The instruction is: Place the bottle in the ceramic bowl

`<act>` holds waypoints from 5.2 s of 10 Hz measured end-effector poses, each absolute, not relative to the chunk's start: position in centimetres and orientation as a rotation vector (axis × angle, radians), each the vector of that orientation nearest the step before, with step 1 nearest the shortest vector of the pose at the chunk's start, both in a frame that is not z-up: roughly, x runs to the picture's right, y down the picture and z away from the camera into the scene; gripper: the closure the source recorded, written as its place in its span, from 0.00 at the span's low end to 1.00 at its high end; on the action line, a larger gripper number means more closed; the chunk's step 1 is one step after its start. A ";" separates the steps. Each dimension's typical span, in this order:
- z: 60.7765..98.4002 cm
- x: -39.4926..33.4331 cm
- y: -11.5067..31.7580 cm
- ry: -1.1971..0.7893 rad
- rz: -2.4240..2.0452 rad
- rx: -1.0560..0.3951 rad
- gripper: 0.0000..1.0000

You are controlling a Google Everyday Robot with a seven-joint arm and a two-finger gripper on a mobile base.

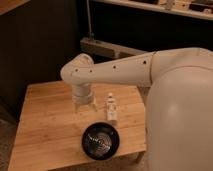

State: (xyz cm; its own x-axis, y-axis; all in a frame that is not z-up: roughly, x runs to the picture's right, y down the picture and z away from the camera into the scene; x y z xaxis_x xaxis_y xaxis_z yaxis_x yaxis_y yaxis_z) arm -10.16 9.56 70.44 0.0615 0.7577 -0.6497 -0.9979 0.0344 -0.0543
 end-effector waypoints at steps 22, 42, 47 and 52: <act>70.5 -10.2 9.6 0.521 1.446 -0.582 0.35; 85.5 0.1 9.8 0.453 1.408 -0.600 0.35; 86.9 2.9 10.8 0.507 1.422 -0.602 0.35; 87.4 2.8 12.9 0.535 1.423 -0.645 0.41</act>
